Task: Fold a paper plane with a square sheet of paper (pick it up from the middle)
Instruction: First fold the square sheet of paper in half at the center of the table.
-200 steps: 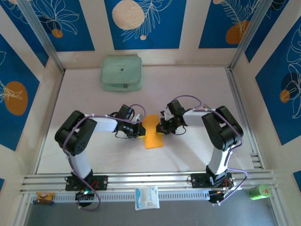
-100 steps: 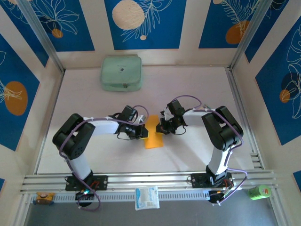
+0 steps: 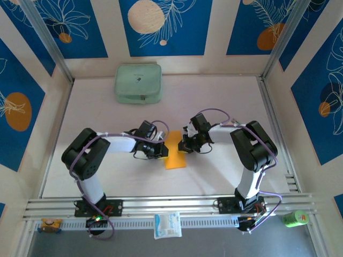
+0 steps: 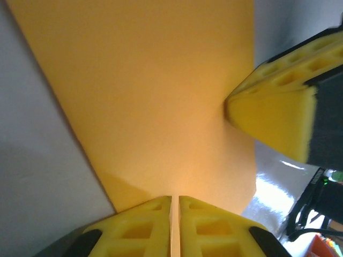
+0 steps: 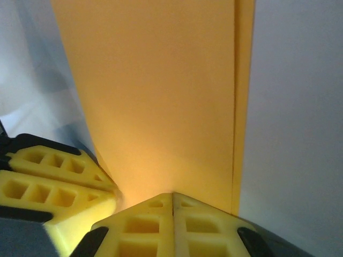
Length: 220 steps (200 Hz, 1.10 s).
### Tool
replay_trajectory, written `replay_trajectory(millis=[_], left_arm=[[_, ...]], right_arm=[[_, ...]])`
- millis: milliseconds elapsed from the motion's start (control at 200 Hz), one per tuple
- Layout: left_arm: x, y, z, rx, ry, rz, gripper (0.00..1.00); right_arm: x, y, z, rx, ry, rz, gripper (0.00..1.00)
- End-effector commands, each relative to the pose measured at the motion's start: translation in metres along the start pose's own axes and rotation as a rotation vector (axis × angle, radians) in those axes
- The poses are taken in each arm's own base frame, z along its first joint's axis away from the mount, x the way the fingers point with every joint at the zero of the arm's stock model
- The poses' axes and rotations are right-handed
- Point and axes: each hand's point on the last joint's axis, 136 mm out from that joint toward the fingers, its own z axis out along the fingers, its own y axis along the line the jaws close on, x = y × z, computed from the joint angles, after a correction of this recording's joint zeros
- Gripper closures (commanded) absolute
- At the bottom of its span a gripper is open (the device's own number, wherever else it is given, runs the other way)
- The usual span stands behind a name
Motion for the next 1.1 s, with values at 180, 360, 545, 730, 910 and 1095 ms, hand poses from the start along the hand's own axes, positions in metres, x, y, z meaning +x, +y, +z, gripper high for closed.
replay_trajectory(millis=[180,360,545,730,910,1095], left_arm=[[-0.079,-0.026,-0.039,0.106,-0.157,-0.018,0.86],[-0.101,-0.022,-0.032,0.104,-0.138,-0.023,0.86],[-0.101,-0.019,-0.02,0.126,-0.108,-0.042,0.86],[-0.098,-0.014,-0.006,0.133,-0.081,-0.077,0.85],[-0.1,-0.005,0.004,0.118,-0.077,-0.099,0.86],[-0.096,0.007,0.006,0.067,-0.062,-0.104,0.85]], right_arm=[[0.012,-0.008,-0.008,0.105,0.022,0.042,1.0],[0.013,-0.01,-0.007,0.111,0.033,0.045,1.0],[0.013,-0.003,-0.009,0.081,0.027,0.036,1.0],[0.012,0.007,-0.013,0.043,0.023,0.028,0.98],[0.019,0.018,-0.028,0.004,0.001,0.02,0.9],[0.045,0.009,-0.046,0.017,-0.029,0.099,0.78]])
